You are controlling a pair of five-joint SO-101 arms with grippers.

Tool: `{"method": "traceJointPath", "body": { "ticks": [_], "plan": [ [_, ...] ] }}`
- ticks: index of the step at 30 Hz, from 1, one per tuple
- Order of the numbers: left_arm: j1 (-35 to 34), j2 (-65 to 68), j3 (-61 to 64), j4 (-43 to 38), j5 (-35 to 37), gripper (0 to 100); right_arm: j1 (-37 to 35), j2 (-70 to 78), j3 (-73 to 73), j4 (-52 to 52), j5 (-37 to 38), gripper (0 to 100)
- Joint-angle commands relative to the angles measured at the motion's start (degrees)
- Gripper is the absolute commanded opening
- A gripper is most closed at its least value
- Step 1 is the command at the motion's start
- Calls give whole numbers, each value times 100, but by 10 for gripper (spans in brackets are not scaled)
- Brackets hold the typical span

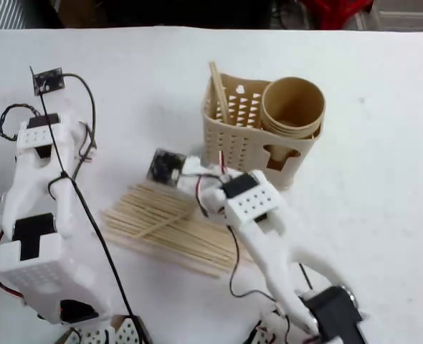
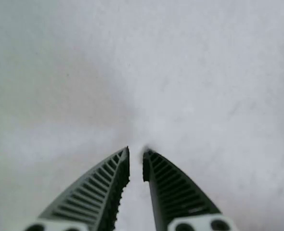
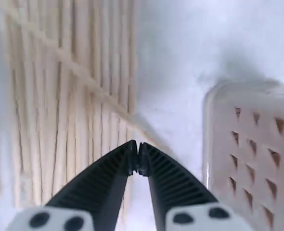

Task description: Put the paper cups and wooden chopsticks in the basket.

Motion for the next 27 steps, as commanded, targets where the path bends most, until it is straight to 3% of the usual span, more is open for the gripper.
{"method": "traceJointPath", "body": {
  "ticks": [1, 5, 19, 27],
  "plan": [
    [-57, -22, -35, -97, 26, 72, -40, -382, 167, -110, 1266, 74],
    [-57, -22, -35, -97, 26, 72, 57, -48, -132, -110, 1635, 142],
    [-31, -22, -62, -97, 26, 72, -136, 1745, -1055, -84, 1925, 140],
    [-31, -22, -44, -97, 26, 72, -154, 1789, -1064, -75, 1899, 15]
  ]
}}
